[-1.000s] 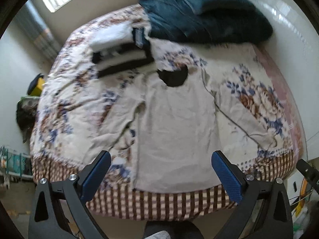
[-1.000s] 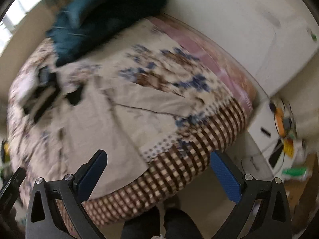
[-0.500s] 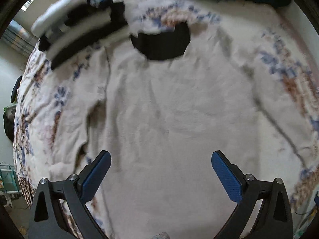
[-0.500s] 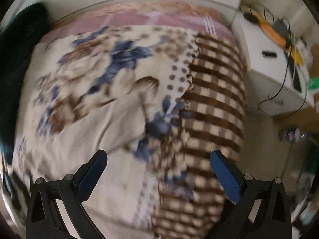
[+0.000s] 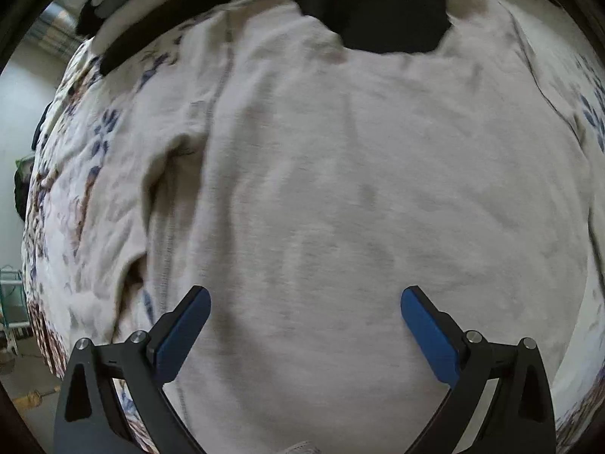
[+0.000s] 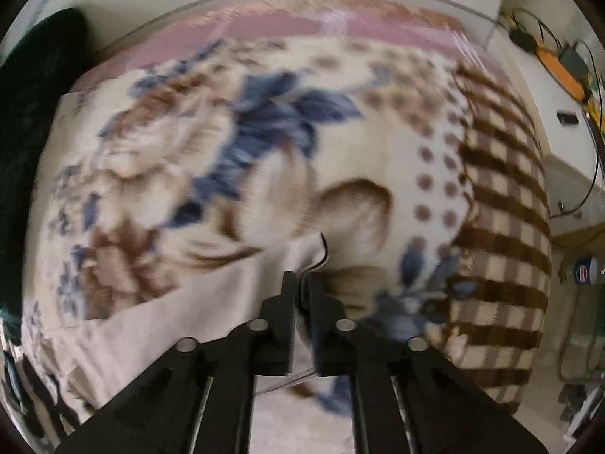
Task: Fold small clothes
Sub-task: 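Grasp a beige sleeve with the right gripper and fold it across the shirt body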
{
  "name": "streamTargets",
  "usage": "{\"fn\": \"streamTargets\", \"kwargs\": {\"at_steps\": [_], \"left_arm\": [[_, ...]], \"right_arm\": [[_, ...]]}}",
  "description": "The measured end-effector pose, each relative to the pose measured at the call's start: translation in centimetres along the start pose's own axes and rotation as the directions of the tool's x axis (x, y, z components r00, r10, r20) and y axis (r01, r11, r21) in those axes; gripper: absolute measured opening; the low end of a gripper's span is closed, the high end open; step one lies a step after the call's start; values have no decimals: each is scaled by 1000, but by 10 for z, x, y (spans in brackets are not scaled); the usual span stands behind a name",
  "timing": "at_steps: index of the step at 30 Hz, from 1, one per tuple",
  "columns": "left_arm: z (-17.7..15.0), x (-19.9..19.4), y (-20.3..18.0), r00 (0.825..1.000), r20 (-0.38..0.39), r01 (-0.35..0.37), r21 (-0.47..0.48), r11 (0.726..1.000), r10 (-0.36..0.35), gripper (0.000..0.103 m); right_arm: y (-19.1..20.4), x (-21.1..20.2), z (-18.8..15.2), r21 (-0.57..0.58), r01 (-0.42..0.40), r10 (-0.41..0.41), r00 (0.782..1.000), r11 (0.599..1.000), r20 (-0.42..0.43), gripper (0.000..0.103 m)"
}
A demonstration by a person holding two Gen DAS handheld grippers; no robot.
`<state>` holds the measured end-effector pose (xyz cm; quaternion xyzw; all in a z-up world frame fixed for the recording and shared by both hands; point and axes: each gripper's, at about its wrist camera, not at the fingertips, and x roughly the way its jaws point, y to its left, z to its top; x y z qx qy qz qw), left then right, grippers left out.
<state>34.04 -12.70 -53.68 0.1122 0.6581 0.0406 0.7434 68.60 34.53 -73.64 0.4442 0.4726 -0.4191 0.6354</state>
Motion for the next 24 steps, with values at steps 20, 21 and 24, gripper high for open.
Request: {"fn": "streamTargets", "kwargs": {"at_steps": [20,21,24], "left_arm": [[-104,-33,246,997,-45,-78,-447,891,64,103],[-112,-30,256,996,-57,-87,-462,883,69,103],[-138,-16,284,992,-98,-119,-502,856,81,103]], "right_arm": [[244,-141,-431,-960,-271,173,951,73,-256,2],[234,-138,-461,-964,-267,143,954,6,-263,2],[201,-122,-513,-960,-238,79,965,-149,-252,2]]}}
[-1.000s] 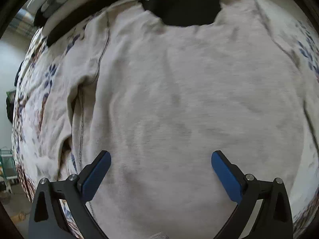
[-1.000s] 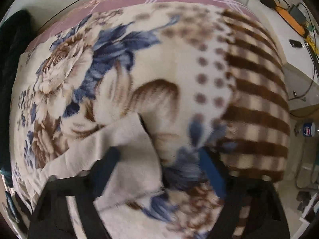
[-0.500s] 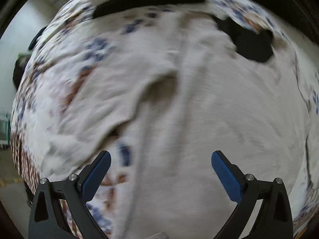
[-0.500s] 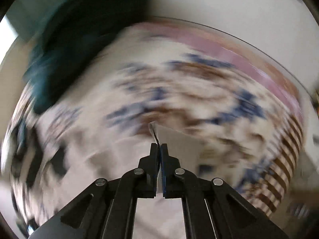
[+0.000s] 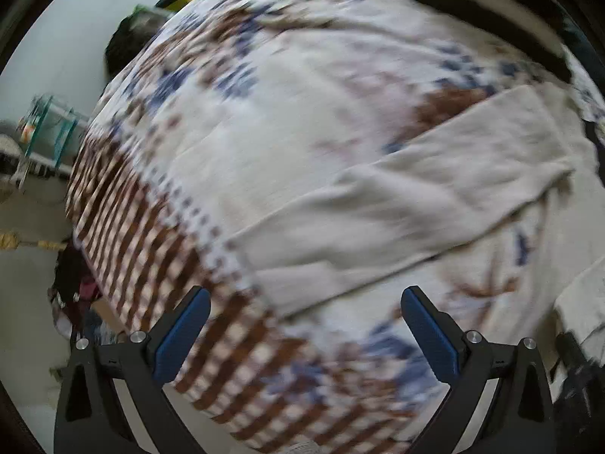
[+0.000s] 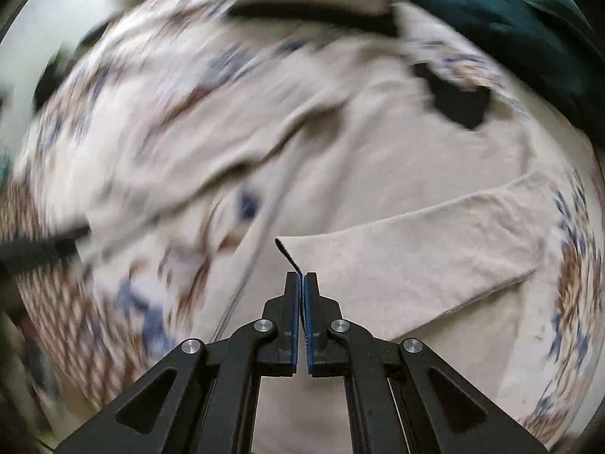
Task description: Fold small clothes
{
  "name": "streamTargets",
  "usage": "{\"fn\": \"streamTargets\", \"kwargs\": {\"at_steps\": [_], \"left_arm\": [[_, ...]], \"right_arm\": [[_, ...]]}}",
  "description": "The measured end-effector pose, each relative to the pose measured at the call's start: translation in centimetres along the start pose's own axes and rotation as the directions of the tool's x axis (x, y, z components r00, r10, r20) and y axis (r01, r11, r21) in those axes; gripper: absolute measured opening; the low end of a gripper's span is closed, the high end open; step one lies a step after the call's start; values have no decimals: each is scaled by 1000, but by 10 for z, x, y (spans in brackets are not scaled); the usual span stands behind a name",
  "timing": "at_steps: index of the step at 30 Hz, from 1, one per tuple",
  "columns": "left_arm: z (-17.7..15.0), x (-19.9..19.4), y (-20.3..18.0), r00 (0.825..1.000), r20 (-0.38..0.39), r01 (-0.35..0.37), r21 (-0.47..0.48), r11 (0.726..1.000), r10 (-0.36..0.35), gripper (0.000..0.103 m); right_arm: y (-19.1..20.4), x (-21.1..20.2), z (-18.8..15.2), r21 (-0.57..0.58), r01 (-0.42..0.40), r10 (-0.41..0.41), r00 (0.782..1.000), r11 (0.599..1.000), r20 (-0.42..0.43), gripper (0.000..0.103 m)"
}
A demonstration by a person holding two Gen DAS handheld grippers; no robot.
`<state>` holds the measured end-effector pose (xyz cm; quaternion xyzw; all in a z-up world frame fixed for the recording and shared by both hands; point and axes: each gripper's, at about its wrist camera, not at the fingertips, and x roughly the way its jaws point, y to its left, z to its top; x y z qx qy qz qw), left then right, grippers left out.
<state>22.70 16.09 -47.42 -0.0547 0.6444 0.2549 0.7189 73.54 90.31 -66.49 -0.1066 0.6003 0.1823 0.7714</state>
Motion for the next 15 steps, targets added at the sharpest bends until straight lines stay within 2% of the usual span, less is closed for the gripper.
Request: {"fn": "streamTargets", "kwargs": {"at_steps": [4,9,14,15], "left_arm": [[-9,17,23,999,-36,-11,-44,999,10,103],[-21,24,32,998,-57,-1,-79,997,-3,103],[-22,26,37,997,-77,21,-119,993,-31,103],[-21,26,40,996,-86,27,-136,990,-39,103]], "right_arm": [[29,19,-34,-107,19,-26,998,994,-65,2],[48,17,-62,-195,36,-56,994,980,-98,2],[63,15,-76,-261,1,-47,984,965,-172,2],[64,12,-80,-245,-16,-32,981,969,-191,2]]}}
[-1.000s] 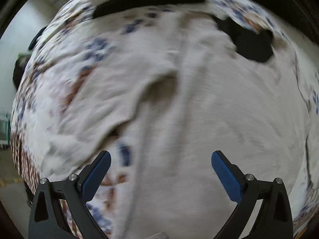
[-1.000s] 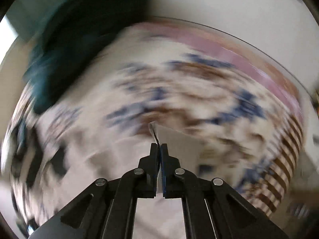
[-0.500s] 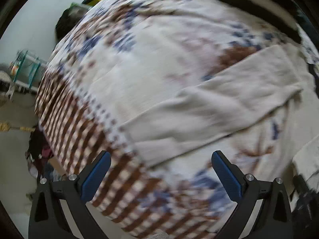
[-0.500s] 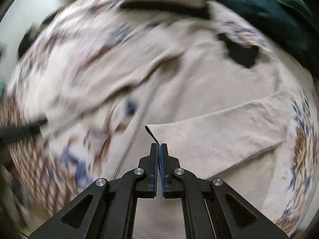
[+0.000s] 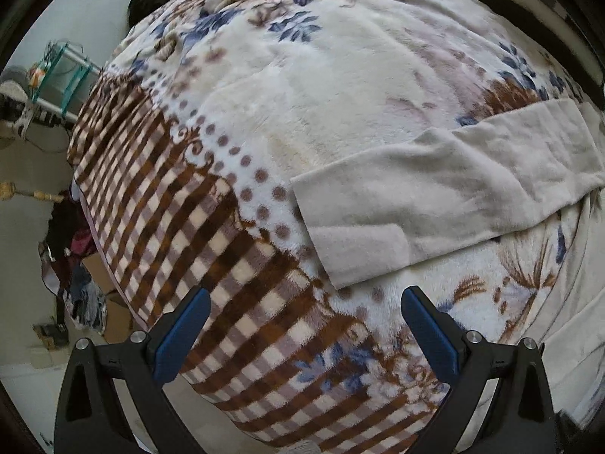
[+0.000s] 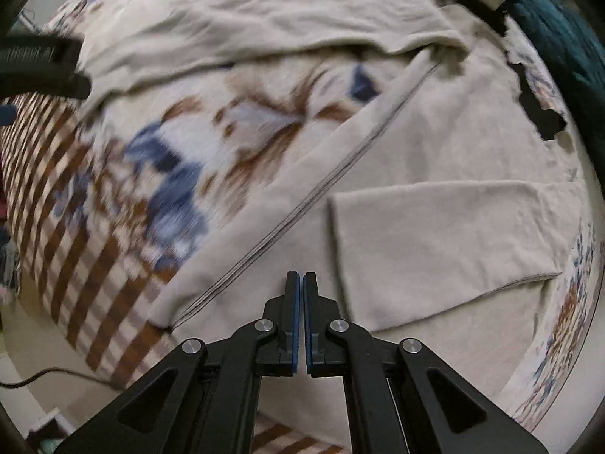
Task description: Fold small clothes
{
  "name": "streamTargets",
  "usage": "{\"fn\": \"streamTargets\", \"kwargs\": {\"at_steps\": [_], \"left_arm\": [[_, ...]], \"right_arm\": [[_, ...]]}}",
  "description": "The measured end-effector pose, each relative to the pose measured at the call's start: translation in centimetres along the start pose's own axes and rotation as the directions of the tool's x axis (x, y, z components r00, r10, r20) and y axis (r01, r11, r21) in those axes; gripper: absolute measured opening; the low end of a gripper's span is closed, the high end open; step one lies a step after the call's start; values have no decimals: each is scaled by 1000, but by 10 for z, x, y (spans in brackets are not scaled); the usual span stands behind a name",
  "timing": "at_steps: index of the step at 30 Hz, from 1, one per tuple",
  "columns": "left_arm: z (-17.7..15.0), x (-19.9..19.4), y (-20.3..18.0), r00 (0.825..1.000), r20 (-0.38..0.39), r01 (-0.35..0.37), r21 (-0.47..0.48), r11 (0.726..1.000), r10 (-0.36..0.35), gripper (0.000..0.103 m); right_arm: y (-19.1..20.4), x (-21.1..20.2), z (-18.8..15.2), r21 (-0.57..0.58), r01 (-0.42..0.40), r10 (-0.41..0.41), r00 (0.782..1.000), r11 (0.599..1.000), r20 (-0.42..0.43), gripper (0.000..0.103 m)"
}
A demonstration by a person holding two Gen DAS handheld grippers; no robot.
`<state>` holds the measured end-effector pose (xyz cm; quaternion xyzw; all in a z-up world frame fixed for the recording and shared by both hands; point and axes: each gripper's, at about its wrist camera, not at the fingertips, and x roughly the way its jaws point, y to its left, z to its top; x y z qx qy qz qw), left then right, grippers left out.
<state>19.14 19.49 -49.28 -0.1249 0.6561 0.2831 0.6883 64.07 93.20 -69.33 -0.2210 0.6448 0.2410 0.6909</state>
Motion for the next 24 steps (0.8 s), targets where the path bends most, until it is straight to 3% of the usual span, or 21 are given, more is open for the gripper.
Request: {"fn": "streamTargets", "kwargs": {"at_steps": [1,3,4,5,9,12,13,15,17,19,20,21,24], "left_arm": [[0,0,4,1000,-10,16,-23,1000,-16,103],[1,6,20,994,-47,95,-126,988,-101,103],[1,10,28,988,-63,128,-175,976,-141,103],[0,17,39,977,-81,170,-245,955,-195,103],[-4,50,72,931,-111,256,-480,839,-347,103],[1,65,78,895,-34,343,-583,737,-444,103],[5,68,74,892,-22,354,-587,728,-451,102],[15,73,62,892,-1,372,-565,737,-451,98],[24,75,46,911,-10,345,-530,775,-412,92],[33,72,32,944,-7,285,-481,829,-329,66],[35,70,28,953,-3,266,-464,845,-302,35],[37,65,24,964,11,245,-438,865,-267,15],[40,47,20,976,59,215,-405,888,-210,6]], "right_arm": [[1,-5,-5,26,-20,20,1000,999,-1,4],[-12,-16,-14,111,-57,58,998,992,-10,20],[-20,-21,-18,153,-64,65,998,986,-7,41],[-31,-26,-23,205,-73,75,997,976,1,52],[-86,-39,-51,415,-69,72,997,907,7,52],[-117,-41,-72,497,-28,32,999,868,0,52],[-125,-40,-77,513,-19,24,1000,858,-4,52],[-143,-39,-94,562,13,-3,1000,827,-18,52],[-159,-37,-109,608,23,-4,999,793,-33,52],[-176,-38,-126,652,37,-10,999,757,-44,52],[-182,-39,-130,669,43,-16,999,742,-46,52],[-190,-42,-139,688,46,-21,999,724,-44,52],[-214,-52,-161,726,41,-21,999,686,-37,52]]}}
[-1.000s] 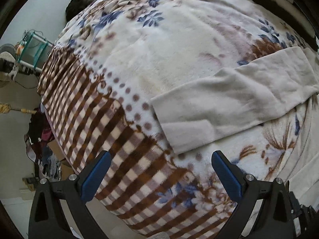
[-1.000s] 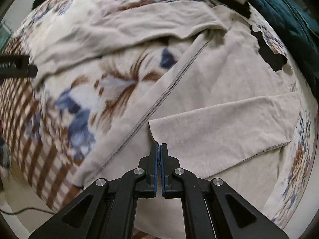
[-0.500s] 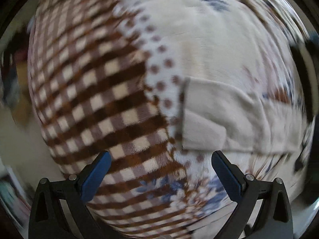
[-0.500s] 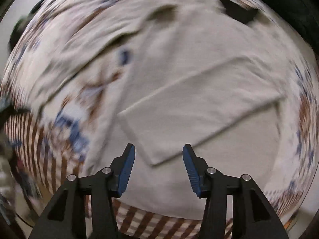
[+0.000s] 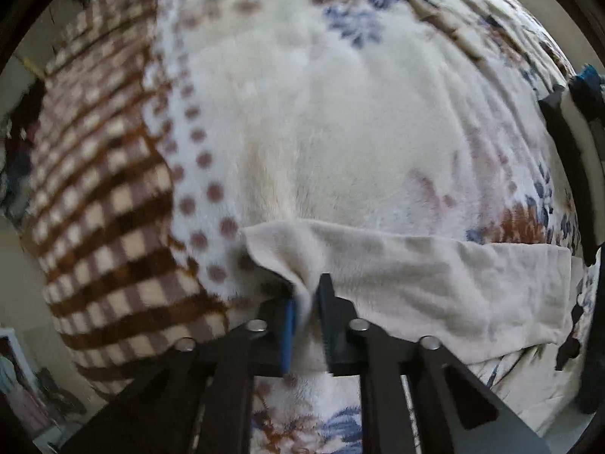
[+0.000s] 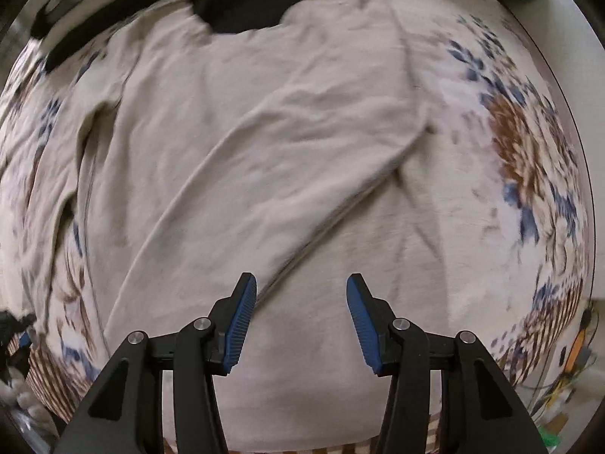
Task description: Fold small clothes
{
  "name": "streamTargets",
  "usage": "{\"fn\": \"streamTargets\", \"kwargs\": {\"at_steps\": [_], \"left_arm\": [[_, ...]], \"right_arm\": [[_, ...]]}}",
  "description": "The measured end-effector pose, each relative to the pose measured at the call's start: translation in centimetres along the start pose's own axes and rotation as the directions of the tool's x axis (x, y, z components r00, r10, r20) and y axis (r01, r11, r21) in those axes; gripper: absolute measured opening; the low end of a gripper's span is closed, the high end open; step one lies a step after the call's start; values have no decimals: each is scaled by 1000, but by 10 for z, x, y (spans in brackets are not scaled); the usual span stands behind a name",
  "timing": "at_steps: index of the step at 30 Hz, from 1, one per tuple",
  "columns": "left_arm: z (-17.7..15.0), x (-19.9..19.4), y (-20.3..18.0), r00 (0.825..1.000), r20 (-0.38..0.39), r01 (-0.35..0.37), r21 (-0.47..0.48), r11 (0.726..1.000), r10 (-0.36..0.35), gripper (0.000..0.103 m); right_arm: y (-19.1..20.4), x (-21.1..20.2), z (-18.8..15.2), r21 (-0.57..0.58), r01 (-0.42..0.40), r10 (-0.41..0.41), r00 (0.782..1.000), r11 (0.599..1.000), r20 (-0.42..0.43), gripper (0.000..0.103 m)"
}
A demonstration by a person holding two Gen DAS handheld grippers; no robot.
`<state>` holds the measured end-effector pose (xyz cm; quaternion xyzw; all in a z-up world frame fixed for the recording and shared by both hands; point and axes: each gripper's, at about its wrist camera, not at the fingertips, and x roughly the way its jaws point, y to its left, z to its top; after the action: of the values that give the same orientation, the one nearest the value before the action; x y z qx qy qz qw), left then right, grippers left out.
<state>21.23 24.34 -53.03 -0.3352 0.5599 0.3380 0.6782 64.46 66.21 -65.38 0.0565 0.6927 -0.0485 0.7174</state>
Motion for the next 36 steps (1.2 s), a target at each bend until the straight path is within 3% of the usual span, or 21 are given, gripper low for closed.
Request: {"fn": "streamTargets", "kwargs": {"at_steps": [4,6,7,10,13,16,17,18,21,24,29,31,33,34,36], "left_arm": [[-4,-50,-25,988,156,-13,117,993,-5,6],[-9,-85,-52,970,238,-2,219,976,-52,6],[-10,-95,-59,962,261,10,258,966,-80,6],[-30,-136,-113,934,280,76,452,889,-222,6],[-75,-154,-171,915,166,179,649,739,-367,6],[-149,-157,-221,892,-25,284,807,518,-451,6],[-166,-155,-231,891,-77,304,834,460,-448,6],[-197,-150,-242,888,-144,326,867,376,-438,6],[-264,-139,-253,886,-255,352,913,206,-387,6],[-322,-124,-240,895,-325,365,927,85,-306,6],[-369,-98,-223,925,-337,338,941,-23,-175,9],[-370,-88,-218,934,-337,337,941,-17,-116,10],[-364,-85,-211,922,-375,377,926,1,-98,10],[-358,-87,-209,925,-367,370,929,14,-101,19],[-341,-89,-202,915,-390,397,916,59,-106,61]], "right_arm": [[-39,-6,-14,28,-9,9,1000,1000,-4,52],[-63,-9,-14,34,-19,19,1000,999,-7,52],[-81,-14,3,42,-21,22,1000,999,-11,52],[-119,-22,-11,81,-32,34,999,996,-30,52],[-164,-23,-29,123,-16,22,998,992,-53,52],[-223,-30,-51,161,15,-3,997,987,-72,52],[-244,-31,-60,178,26,-12,997,984,-80,52],[-258,-32,-65,190,33,-17,996,981,-86,52],[-315,-33,-86,240,55,-30,994,969,-109,52],[-367,-28,-117,276,76,-40,990,958,-134,52],[-430,-24,-147,303,68,-18,986,950,-164,52],[-449,-23,-156,310,42,14,985,950,-175,52],[-471,-26,-162,319,-1,58,984,948,-170,52],[-485,-30,-166,321,-22,77,984,947,-162,52],[-502,-39,-168,319,-64,112,985,945,-134,52]]}}
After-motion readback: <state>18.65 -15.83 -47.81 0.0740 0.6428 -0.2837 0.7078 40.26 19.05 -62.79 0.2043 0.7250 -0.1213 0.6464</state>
